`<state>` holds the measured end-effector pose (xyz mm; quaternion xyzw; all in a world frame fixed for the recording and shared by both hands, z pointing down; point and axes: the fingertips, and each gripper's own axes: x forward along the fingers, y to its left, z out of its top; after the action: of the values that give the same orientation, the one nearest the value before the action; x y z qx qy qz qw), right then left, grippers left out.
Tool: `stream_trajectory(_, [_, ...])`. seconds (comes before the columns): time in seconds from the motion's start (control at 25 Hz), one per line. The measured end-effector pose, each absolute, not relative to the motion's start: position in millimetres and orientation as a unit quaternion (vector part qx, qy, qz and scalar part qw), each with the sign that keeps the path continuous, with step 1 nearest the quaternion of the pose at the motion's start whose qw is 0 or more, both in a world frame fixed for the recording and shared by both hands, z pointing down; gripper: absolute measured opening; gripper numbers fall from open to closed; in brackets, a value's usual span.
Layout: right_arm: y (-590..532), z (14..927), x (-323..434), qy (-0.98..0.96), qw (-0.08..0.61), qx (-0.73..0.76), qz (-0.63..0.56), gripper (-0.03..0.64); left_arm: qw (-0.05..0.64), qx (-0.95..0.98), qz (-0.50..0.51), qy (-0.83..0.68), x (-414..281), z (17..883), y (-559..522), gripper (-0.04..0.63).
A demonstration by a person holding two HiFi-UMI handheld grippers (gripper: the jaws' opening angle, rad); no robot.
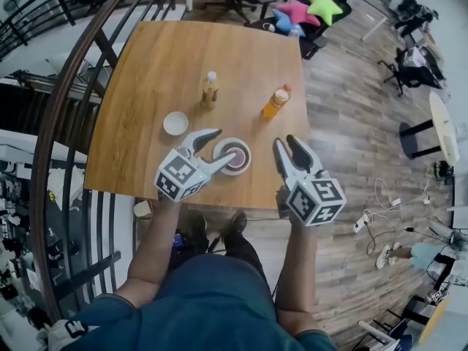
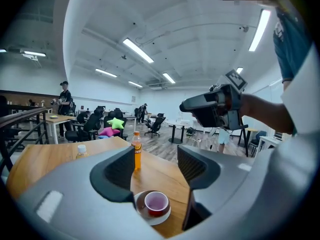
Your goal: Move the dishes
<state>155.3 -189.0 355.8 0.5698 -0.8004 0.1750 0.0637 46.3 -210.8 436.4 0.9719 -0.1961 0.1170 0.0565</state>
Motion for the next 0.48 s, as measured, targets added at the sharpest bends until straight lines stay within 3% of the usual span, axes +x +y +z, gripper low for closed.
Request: stream_trajectory(0.48, [-209.4,389.2,168.9,-0.803,0.079,0.553,0.208,0.115,0.095,0.964,0.148,-0.198,66.2,484.6,-218.6,0.270])
